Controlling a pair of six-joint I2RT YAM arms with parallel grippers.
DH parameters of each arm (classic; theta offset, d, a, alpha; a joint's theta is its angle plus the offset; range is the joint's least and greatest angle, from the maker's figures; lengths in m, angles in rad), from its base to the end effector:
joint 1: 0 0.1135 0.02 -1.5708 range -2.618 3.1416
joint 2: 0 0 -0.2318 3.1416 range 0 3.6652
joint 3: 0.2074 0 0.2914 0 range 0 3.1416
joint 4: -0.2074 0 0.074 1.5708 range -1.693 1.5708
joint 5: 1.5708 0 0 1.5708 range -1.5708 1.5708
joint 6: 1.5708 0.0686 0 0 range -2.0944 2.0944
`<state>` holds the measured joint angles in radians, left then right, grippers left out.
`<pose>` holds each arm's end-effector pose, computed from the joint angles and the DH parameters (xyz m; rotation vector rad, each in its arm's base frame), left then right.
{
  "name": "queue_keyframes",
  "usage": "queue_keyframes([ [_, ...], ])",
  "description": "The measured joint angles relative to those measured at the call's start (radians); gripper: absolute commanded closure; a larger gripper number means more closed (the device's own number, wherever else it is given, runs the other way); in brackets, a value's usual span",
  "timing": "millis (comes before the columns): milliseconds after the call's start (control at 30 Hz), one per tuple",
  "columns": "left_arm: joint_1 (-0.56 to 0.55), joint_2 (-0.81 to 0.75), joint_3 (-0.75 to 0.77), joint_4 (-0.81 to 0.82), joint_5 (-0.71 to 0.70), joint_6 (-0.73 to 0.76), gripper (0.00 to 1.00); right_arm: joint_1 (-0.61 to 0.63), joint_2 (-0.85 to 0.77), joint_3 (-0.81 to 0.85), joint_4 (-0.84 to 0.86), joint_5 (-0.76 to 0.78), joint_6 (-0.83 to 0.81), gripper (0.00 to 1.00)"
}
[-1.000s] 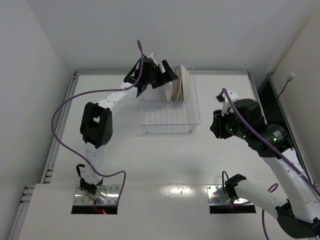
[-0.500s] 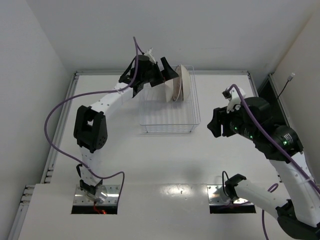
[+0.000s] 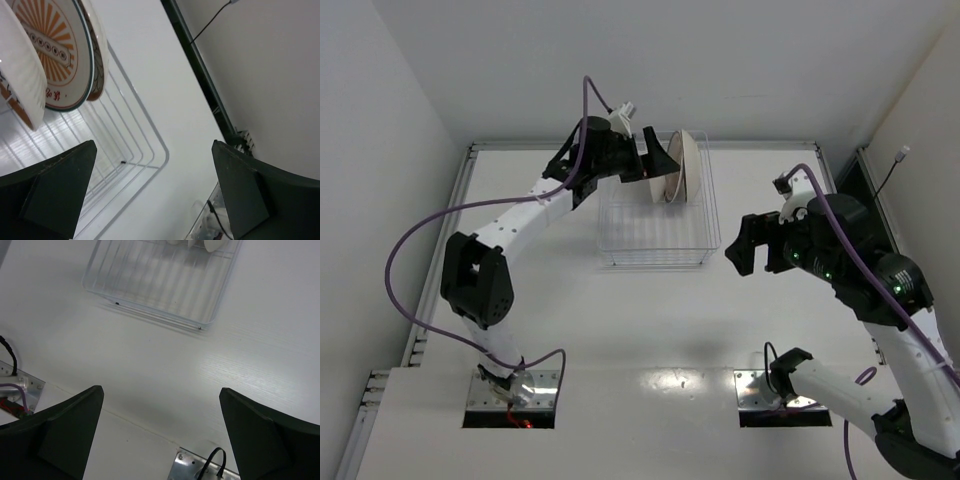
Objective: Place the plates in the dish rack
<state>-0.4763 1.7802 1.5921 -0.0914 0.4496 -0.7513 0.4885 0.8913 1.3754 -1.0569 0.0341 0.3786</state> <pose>0.4218 -0.2512 0.3084 0.0669 2.0193 -1.2362 0.1941 0.1005 0.4024 -0.0995 2.1779 0.4654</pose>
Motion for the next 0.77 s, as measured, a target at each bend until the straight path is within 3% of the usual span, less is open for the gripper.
queue_keyframes([
  [133, -0.013, -0.041, -0.033, -0.082, 0.004, 0.086, 0.0, 0.0, 0.013, 0.046, -0.006, 0.014, 0.013, 0.01],
  [267, -0.028, -0.194, -0.144, -0.172, -0.048, 0.2, 0.0, 0.0, 0.036, 0.103, -0.007, 0.019, 0.014, 0.01],
  [533, -0.04, -0.633, -0.348, -0.247, -0.277, 0.403, 0.0, 0.0, 0.055, 0.124, 0.01, 0.047, 0.014, 0.01],
  [767, -0.04, -0.797, -0.567, -0.298, -0.433, 0.437, 0.0, 0.0, 0.048, 0.102, 0.021, 0.077, 0.014, 0.01],
])
